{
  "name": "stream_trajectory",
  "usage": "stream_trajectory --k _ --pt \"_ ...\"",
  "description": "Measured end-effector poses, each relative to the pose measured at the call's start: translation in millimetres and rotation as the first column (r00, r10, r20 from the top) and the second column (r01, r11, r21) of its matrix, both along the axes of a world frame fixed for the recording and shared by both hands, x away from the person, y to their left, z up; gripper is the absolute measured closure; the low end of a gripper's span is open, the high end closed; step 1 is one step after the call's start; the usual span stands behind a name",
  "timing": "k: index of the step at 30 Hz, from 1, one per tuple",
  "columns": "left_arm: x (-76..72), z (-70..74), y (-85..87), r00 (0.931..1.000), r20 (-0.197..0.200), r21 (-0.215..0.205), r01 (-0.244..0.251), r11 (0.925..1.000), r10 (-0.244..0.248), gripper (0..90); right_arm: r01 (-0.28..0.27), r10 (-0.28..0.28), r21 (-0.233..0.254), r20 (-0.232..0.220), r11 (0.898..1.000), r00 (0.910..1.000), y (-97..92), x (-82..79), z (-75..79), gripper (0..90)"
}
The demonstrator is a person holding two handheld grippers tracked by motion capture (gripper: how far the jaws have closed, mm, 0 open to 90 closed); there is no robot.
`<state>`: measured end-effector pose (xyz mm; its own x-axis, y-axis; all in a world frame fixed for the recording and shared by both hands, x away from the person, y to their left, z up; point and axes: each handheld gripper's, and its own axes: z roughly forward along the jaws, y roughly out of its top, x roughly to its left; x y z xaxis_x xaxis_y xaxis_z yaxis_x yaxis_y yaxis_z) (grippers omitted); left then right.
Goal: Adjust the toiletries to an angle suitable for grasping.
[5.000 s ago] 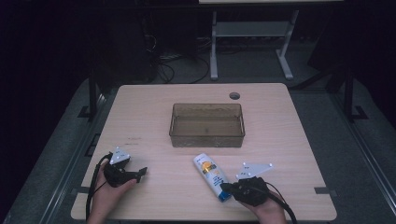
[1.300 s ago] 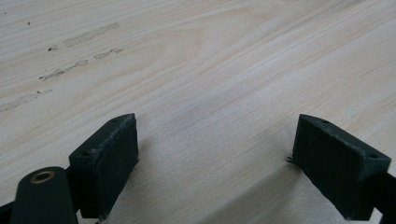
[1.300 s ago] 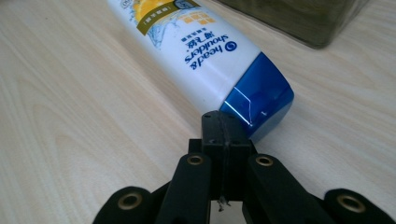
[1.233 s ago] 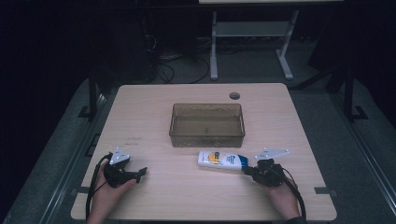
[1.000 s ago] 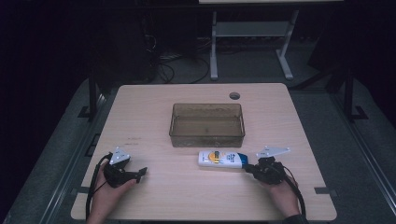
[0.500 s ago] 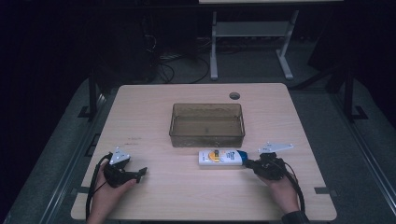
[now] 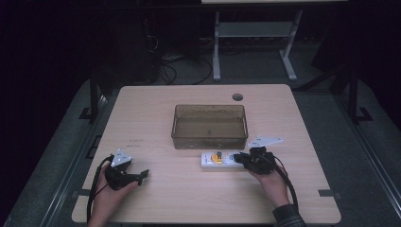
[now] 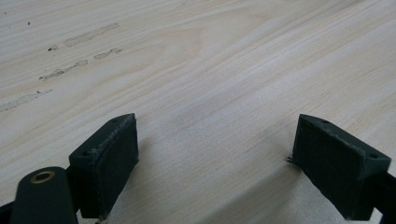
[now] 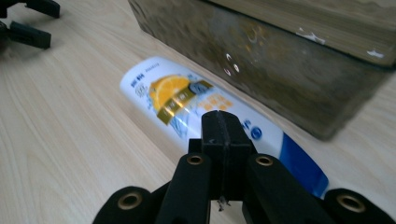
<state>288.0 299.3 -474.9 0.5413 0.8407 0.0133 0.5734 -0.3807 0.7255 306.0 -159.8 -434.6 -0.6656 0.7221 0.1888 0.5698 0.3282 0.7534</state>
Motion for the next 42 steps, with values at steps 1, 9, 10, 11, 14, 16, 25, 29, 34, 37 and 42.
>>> stream_trajectory --k 1,9,10,11,14,16,25,29,34,37,42 --pt "0.0 0.0 0.0 1.0000 0.000 0.000 0.000 1.0000 0.000 13.1 -0.004 0.004 0.005 -0.002 1.000 1.0000 3.0 1.7 0.6 90.0" --pt "0.0 -0.1 -0.2 1.0000 0.001 -0.003 -0.002 1.0000 0.002 13.1 -0.029 0.029 0.005 0.001 1.000 0.9996 23.7 12.5 0.4 90.0" --pt "0.0 -0.1 -0.2 1.0000 0.001 -0.003 -0.002 1.0000 0.002 13.1 -0.033 0.033 0.006 0.000 0.999 0.9995 26.2 14.2 0.1 90.0" --pt "0.0 -0.1 -0.2 1.0000 0.001 -0.003 -0.002 1.0000 0.002 13.1 -0.040 0.040 0.010 -0.002 0.999 0.9992 31.1 17.8 -0.6 90.0" --pt "0.0 -0.1 -0.2 1.0000 0.001 -0.003 -0.002 1.0000 0.002 13.1 -0.051 0.051 0.014 0.007 0.999 0.9987 35.9 21.7 -2.0 90.0" --pt "0.0 -0.1 -0.2 1.0000 0.001 -0.003 -0.002 1.0000 0.002 13.1 -0.059 0.059 0.007 0.002 0.998 0.9983 42.0 24.5 -3.8 90.0" --pt "0.0 -0.1 -0.2 1.0000 0.001 -0.003 -0.002 1.0000 0.002 13.2 -0.085 0.085 -0.008 0.004 0.996 0.9964 68.2 35.5 -6.1 90.0" --pt "0.0 -0.1 -0.2 1.0000 0.001 -0.004 -0.002 1.0000 0.002 13.1 -0.091 0.090 -0.015 -0.013 0.996 0.9958 75.3 40.5 -9.2 90.0" --pt "0.0 -0.1 -0.2 1.0000 0.001 -0.004 -0.002 1.0000 0.002 13.1 -0.089 0.089 -0.023 -0.008 0.996 0.9960 83.3 44.9 -9.0 90.0" --pt "0.0 0.0 -0.2 1.0000 0.000 -0.004 -0.002 1.0000 0.002 13.1 -0.098 0.098 -0.036 -0.008 0.995 0.9952 91.6 50.1 -8.7 90.0" --pt "0.0 -0.1 -0.2 1.0000 0.001 -0.004 -0.002 1.0000 0.002 13.1 -0.110 0.109 -0.061 -0.017 0.992 0.9939 98.9 54.3 -10.5 90.0"
